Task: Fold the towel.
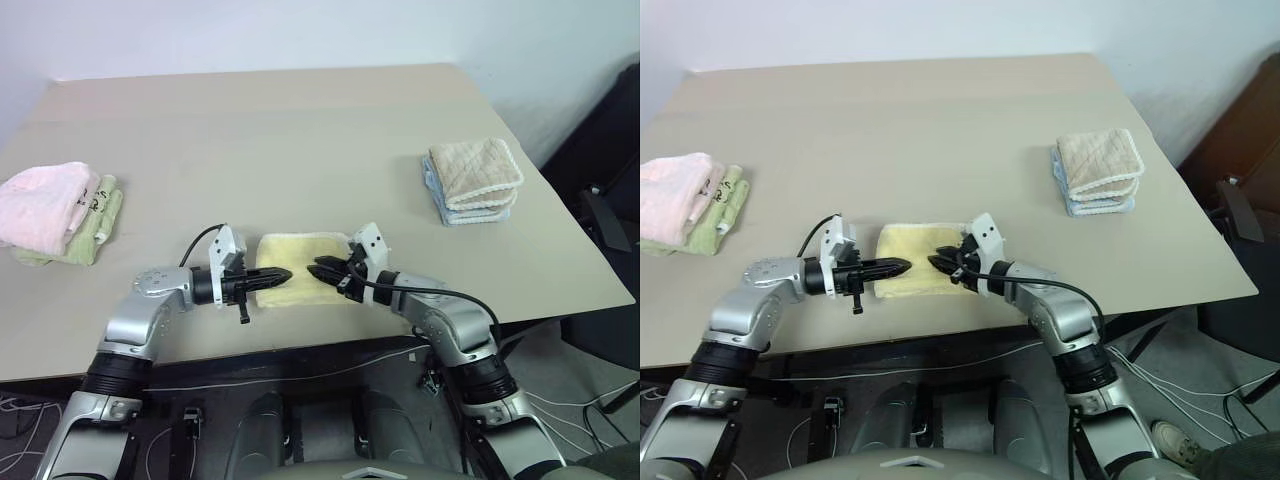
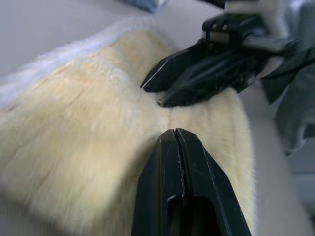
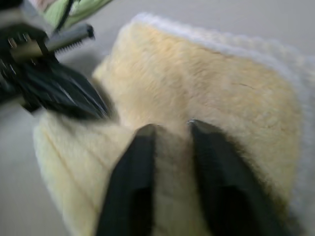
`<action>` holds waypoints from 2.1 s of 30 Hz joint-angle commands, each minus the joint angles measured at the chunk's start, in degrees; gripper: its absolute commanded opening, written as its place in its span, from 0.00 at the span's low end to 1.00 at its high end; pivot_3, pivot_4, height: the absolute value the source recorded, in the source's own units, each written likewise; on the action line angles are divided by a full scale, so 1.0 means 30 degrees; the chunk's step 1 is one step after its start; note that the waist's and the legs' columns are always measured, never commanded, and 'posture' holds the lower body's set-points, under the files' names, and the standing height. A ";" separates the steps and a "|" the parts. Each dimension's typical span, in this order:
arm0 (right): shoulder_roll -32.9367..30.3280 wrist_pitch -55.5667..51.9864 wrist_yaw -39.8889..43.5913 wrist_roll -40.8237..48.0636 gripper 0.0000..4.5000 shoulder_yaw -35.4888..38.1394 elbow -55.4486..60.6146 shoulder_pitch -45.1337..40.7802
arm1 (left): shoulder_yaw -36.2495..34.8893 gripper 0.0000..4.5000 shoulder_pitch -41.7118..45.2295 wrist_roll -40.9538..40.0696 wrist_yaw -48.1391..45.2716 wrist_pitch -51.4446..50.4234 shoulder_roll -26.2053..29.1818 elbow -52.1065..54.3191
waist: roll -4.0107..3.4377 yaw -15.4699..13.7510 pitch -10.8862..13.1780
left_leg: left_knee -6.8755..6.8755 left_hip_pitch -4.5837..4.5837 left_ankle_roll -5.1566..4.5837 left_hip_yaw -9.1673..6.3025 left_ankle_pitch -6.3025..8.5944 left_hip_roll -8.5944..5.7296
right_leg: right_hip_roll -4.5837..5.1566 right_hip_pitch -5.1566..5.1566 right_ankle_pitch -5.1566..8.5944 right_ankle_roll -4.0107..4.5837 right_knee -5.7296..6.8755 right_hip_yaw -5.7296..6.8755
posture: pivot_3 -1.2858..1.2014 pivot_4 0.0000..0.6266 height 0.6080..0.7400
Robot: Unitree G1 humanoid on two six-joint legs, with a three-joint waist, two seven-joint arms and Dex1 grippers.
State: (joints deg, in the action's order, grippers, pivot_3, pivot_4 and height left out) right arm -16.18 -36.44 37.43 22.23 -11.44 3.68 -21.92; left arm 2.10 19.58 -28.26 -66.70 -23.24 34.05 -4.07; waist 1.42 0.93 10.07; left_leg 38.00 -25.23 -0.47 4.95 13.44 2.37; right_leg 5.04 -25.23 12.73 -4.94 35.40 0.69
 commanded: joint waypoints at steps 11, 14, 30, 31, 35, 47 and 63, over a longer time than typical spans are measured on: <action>-0.4225 -0.4619 0.1891 0.3754 1.00 0.4359 0.3721 -0.1468 | -0.2614 0.50 0.0167 -0.2028 0.0300 -0.2034 0.1394 0.1839 | -0.0006 -0.0084 0.0013 | -0.0001 -0.0024 0.0000 0.0002 0.0000 0.0001 | 0.0001 -0.0024 0.0001 0.0002 -0.0011 -0.0001 | 0.52 0.24 1.00; -0.5239 -0.7491 0.1763 0.5391 1.00 0.5643 0.3296 -0.2073 | -0.2716 0.50 0.0265 -0.1464 0.0835 -0.1364 0.1316 0.1650 | -0.0002 -0.0078 0.0012 | -0.0002 -0.0036 -0.0002 0.0001 0.0003 0.0000 | 0.0002 -0.0024 0.0001 0.0002 -0.0039 0.0001 | 0.52 0.24 1.00; -0.3830 -1.7183 0.1536 0.8898 1.00 0.6456 -0.2632 -0.5156 | -0.2246 0.50 -0.0932 -0.0014 0.1270 0.0413 0.1512 0.2393 | -0.0002 0.0003 0.0014 | -0.0028 -0.0044 -0.0006 0.0021 0.0006 0.0009 | 0.0009 -0.0046 -0.0002 0.0010 -0.0053 -0.0012 | 0.52 0.24 1.00; -0.3410 -1.7061 0.1385 0.8854 1.00 0.6341 -0.2418 -0.5137 | -0.2283 0.50 -0.1088 -0.0035 0.1329 0.0361 0.1501 0.2602 | -0.0002 0.0005 0.0014 | -0.0028 -0.0045 -0.0006 0.0021 0.0006 0.0009 | 0.0008 -0.0046 -0.0002 0.0009 -0.0054 -0.0011 | 0.52 0.24 1.00; -0.2321 -1.7032 0.0893 0.8670 1.00 0.5640 -0.1969 -0.5064 | -0.2292 0.50 -0.1443 0.0388 0.1815 0.0680 0.1442 0.2956 | -0.0005 0.0007 0.0015 | -0.0029 -0.0053 -0.0008 0.0023 0.0007 0.0010 | 0.0007 -0.0055 -0.0003 0.0007 -0.0054 -0.0011 | 0.52 0.24 1.00; -0.1057 -1.7407 -0.0039 0.8009 0.74 0.5804 -0.4344 -0.6223 | -0.2432 0.51 -0.2294 0.0749 0.2914 0.1165 0.1193 0.3655 | -0.0008 0.0026 0.0014 | -0.0030 -0.0051 -0.0005 0.0023 0.0008 0.0009 | 0.0007 -0.0055 -0.0004 0.0006 -0.0049 -0.0008 | 0.52 0.24 1.00; -0.0087 -1.8687 -0.1145 0.9236 0.01 0.7847 -0.2209 -0.5350 | -0.1816 0.51 -0.0998 0.1442 0.2807 0.1709 0.1111 0.2165 | -0.0009 0.0031 0.0015 | -0.0037 -0.0054 -0.0003 0.0025 0.0009 0.0010 | 0.0009 -0.0063 -0.0004 0.0006 -0.0050 -0.0009 | 0.52 0.24 1.00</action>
State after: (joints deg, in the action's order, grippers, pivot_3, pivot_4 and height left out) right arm -16.59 -92.08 34.65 47.73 9.81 -5.80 -37.81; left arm -2.97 15.84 -24.17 -57.59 -19.31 37.01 2.20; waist 1.39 1.03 10.11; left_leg 37.88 -25.39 -0.48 5.03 13.47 2.40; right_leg 5.06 -25.42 12.72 -4.92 35.25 0.66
